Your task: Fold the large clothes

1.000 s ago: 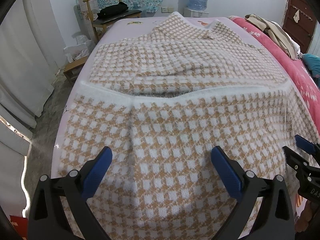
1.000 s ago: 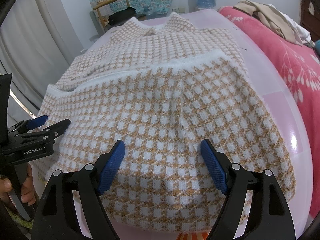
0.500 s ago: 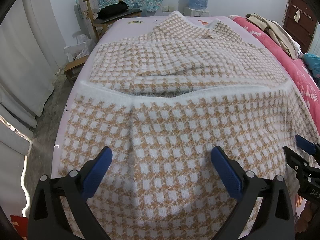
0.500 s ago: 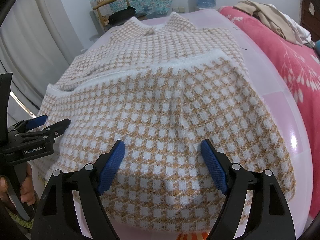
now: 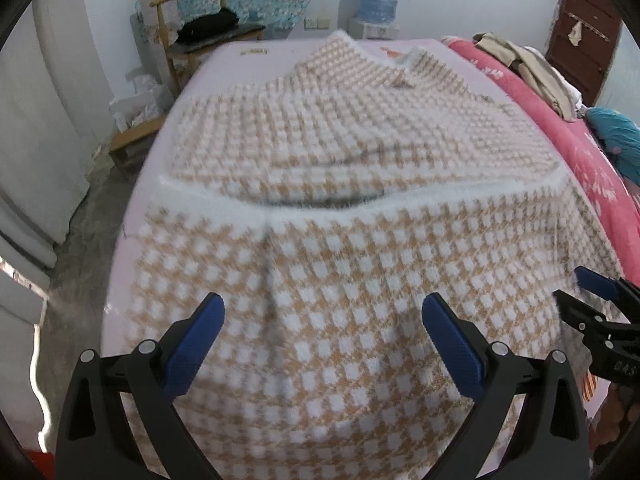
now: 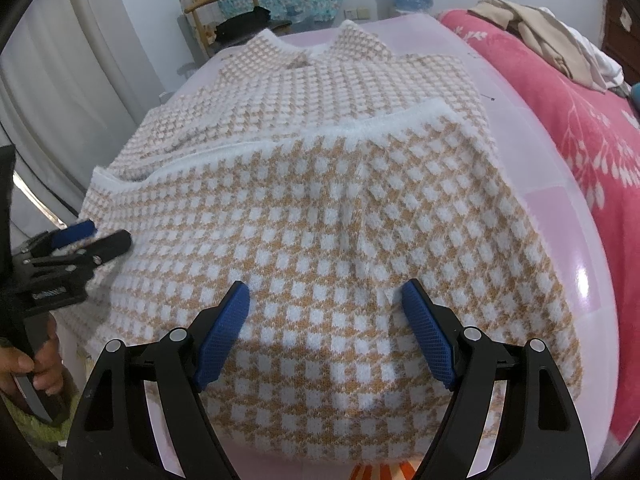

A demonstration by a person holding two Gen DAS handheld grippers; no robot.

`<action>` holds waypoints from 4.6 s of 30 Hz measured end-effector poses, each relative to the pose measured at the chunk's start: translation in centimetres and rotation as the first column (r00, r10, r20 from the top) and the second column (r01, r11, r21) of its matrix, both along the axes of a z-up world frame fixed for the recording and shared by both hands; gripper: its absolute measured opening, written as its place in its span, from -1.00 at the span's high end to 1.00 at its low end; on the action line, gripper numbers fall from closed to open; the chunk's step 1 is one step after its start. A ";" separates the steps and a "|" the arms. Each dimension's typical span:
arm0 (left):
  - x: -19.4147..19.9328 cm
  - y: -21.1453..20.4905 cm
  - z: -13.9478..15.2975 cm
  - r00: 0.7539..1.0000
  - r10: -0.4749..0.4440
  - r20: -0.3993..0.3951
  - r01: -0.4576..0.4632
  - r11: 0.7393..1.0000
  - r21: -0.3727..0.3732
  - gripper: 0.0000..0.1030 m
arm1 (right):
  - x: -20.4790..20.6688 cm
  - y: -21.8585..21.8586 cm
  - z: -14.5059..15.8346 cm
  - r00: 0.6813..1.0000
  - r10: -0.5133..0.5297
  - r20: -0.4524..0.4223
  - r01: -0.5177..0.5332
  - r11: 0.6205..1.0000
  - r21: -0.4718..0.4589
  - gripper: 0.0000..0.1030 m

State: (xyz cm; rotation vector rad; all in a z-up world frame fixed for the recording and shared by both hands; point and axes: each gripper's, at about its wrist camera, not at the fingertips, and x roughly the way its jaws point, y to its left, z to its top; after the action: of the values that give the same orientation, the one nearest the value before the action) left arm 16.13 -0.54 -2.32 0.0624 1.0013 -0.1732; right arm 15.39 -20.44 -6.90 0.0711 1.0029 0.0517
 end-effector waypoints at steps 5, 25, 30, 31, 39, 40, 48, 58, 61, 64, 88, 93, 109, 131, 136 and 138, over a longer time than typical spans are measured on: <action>0.4 1.3 3.9 0.994 -0.033 0.103 0.036 0.999 -0.018 -0.89 | 0.2 -0.1 2.2 0.999 0.030 0.026 -0.031 0.999 0.031 -0.47; 20.4 -0.1 12.6 0.973 -0.118 0.200 0.174 0.941 -0.290 -0.87 | 18.6 -6.2 13.5 0.987 0.106 0.120 -0.122 0.984 0.129 -0.51; 28.4 -2.0 9.0 0.993 -0.103 0.052 0.115 0.922 -0.370 -0.77 | 26.3 -7.5 10.8 0.996 0.087 0.014 -0.088 0.969 0.232 -0.51; 30.1 -2.4 7.8 0.995 -0.095 0.016 0.094 0.925 -0.369 -0.74 | 28.0 -7.5 10.0 0.996 0.086 -0.007 -0.082 0.966 0.246 -0.51; 37.7 -2.8 0.5 0.985 0.002 -0.173 -0.068 0.924 -0.376 -0.28 | 35.9 -7.4 3.2 0.989 0.021 -0.148 0.013 0.974 0.228 -0.43; 38.0 -2.7 0.0 0.981 0.011 -0.193 -0.086 0.919 -0.385 -0.13 | 36.4 -7.6 2.4 0.985 0.018 -0.169 0.023 0.971 0.238 -0.39; 36.9 -3.7 0.2 0.985 -0.039 -0.168 -0.031 0.918 -0.396 0.77 | 35.1 -7.6 2.3 0.983 0.073 -0.171 -0.012 0.943 0.333 0.80; 26.2 -3.4 8.0 0.964 -0.263 0.033 0.258 0.909 -0.328 0.78 | 23.0 -5.9 9.5 0.967 0.255 0.002 -0.250 0.947 0.202 0.73; 22.1 -2.8 8.2 0.948 -0.317 0.036 0.312 0.897 -0.312 0.75 | 18.3 -5.9 9.8 0.957 0.289 -0.003 -0.285 0.945 0.161 0.50; 18.8 -2.2 7.2 0.939 -0.344 0.012 0.331 0.893 -0.304 0.67 | 15.0 -7.0 11.5 0.957 0.284 0.050 -0.288 0.930 0.228 0.15; 17.2 0.2 7.3 0.962 -0.260 0.089 0.274 0.899 -0.342 0.28 | 19.3 0.7 4.8 0.939 0.325 -0.114 -0.303 0.936 0.179 0.35; 21.3 -2.4 2.5 0.971 -0.239 -0.016 0.233 0.959 -0.161 0.28 | 21.2 1.2 5.7 0.959 0.276 -0.058 -0.267 0.955 0.131 0.35; 17.2 -6.0 0.2 0.897 -0.439 -0.053 0.436 0.897 -0.069 0.28 | 19.0 2.2 2.4 0.925 0.366 -0.100 -0.361 0.930 0.061 0.35; 13.7 -5.5 1.4 0.945 -0.326 -0.007 0.325 0.945 -0.044 0.27 | 16.1 1.3 2.9 0.979 0.180 -0.094 -0.185 0.981 -0.050 0.16; 13.2 -4.8 1.0 0.964 -0.264 -0.023 0.262 0.962 -0.080 0.27 | 14.0 0.8 3.8 0.990 0.128 -0.064 -0.129 0.992 -0.011 0.10; 12.5 -3.8 1.9 0.971 -0.240 -0.017 0.236 0.965 -0.115 0.27 | 12.6 0.5 4.8 0.993 0.116 -0.037 -0.116 0.993 0.013 -0.12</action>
State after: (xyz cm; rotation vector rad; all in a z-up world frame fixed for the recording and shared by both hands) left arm 28.65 -4.38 -0.39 0.0774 1.0121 -0.4516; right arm 28.00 -19.92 -2.11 0.0241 1.0435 0.1631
